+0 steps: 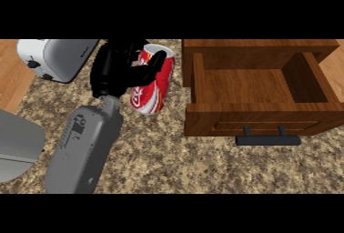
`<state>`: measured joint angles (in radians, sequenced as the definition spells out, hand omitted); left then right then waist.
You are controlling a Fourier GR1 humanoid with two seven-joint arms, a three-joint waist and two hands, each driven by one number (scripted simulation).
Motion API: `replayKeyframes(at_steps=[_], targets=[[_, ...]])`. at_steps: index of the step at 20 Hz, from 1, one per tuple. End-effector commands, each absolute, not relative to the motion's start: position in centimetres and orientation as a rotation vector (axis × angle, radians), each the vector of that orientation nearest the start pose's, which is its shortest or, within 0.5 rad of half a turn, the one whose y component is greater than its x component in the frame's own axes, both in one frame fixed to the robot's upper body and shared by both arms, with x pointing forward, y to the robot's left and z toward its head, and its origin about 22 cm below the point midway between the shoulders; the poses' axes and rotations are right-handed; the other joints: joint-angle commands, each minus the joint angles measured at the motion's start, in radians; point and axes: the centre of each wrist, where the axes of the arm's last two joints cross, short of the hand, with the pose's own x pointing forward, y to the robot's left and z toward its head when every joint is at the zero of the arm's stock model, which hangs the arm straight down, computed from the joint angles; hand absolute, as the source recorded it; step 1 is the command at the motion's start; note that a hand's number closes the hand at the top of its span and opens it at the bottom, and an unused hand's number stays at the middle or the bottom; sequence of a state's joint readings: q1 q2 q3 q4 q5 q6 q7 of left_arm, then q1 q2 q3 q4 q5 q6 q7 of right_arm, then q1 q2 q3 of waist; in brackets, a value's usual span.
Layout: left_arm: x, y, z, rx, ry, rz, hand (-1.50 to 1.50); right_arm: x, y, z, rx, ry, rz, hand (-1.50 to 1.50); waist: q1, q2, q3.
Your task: Pick up the can, place it into the drawer and close the drawer
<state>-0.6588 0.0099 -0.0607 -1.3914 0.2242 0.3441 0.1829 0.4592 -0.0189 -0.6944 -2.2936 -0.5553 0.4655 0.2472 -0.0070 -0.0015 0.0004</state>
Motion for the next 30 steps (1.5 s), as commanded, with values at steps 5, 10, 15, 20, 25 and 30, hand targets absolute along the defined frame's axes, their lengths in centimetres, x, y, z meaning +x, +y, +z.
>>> replayKeyframes(at_steps=[5, 10, 15, 20, 25, 30], targets=[[37.5, 7.3, 18.8, -0.183, -1.751, 0.113, 1.5, 6.1, -36.1, 11.2, -0.159, -1.784, -0.142, -1.5, -0.018, 0.001, 0.0], [38.6, 6.4, 18.9, -0.208, -1.738, 0.107, 1.5, 6.8, -37.5, 10.4, -0.164, -1.791, -0.156, -1.5, -0.011, 0.002, 0.0], [39.8, 3.9, 21.1, -0.191, -1.745, 0.09, 1.5, 7.2, -38.3, 12.1, -0.149, -1.789, -0.131, -1.5, -0.017, 0.003, 0.0], [41.5, 2.6, 22.0, -0.183, -1.733, 0.055, 1.5, 8.4, -37.3, 12.6, -0.137, -1.79, -0.125, -1.5, -0.021, 0.007, 0.0], [41.4, 0.4, 22.6, -0.18, -1.722, 0.055, 1.5, 8.2, -35.3, 12.6, -0.144, -1.804, -0.123, -1.5, -0.038, 0.01, 0.0], [41.3, -0.7, 21.8, -0.177, -1.706, 0.053, 1.5, 8.3, -36.6, 12.6, -0.136, -1.803, -0.13, -1.5, -0.05, 0.01, 0.001]])
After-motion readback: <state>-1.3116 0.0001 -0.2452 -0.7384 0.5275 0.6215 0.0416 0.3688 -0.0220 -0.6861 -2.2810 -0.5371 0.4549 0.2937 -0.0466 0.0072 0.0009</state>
